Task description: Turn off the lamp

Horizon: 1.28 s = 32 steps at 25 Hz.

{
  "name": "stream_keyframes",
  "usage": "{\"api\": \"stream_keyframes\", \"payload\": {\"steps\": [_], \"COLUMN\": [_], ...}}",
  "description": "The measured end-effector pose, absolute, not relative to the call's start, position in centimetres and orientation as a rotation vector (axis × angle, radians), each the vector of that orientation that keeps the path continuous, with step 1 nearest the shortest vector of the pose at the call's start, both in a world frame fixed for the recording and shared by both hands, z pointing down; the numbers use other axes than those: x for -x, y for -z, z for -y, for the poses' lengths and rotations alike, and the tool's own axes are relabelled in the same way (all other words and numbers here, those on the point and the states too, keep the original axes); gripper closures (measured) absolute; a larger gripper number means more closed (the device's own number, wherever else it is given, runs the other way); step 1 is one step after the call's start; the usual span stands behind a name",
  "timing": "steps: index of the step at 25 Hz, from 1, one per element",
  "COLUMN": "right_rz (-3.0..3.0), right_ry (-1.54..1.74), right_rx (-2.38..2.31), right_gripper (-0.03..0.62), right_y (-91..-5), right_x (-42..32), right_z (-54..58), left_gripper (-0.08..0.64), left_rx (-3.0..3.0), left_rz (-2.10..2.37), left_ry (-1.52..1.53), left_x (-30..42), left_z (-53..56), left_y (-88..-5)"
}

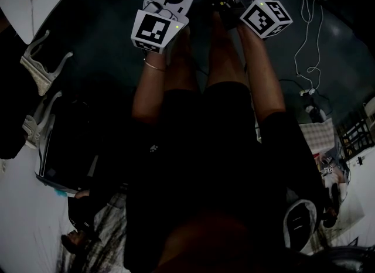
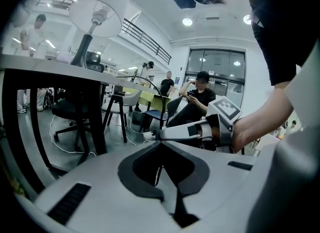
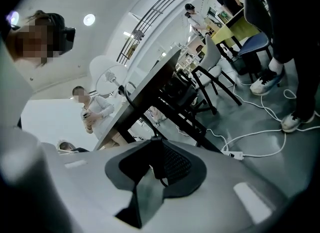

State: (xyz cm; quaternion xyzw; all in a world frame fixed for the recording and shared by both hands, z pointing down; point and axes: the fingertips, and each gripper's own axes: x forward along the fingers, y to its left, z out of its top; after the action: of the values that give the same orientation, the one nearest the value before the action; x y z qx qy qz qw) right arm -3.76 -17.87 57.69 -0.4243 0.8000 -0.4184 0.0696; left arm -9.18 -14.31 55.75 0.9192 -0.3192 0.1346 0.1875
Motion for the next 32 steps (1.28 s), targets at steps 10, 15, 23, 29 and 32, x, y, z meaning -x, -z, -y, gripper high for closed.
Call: {"api": "stream_keyframes", "payload": {"steps": [10, 15, 23, 29, 32], "right_rz": [-2.363, -2.357, -2.384, -2.437, -2.462], "right_ry": [1.291, 1.255, 1.148, 1.068, 1.039], "right_rx": [1.32, 1.331, 1.291, 1.221, 1.192], "right_gripper": [0.532, 0.532, 0.591, 0.591, 0.591], "right_y": [-58.6, -56.0, -50.3, -44.9, -42.5], "right_x": [2.7, 2.1, 3.2, 4.7, 5.4], "right_z": [17.7, 17.4, 17.3, 17.0, 16.7], "left_gripper": [0.554, 0.554, 0.554, 0.554, 0.554], "left_rx": [-2.613, -2.613, -2.641, -2.646, -2.64], "left_rz": [0.817, 0.819, 0.866, 0.906, 0.926], "left_ry": [-0.366, -0.367, -0.324, -0.311, -0.294], "left_x": [8.8, 8.9, 9.6, 10.2, 10.6], "left_z": [14.0, 13.6, 14.8, 15.2, 15.1], "left_y": [-55.1, -53.3, -48.6, -44.8, -42.8]}}
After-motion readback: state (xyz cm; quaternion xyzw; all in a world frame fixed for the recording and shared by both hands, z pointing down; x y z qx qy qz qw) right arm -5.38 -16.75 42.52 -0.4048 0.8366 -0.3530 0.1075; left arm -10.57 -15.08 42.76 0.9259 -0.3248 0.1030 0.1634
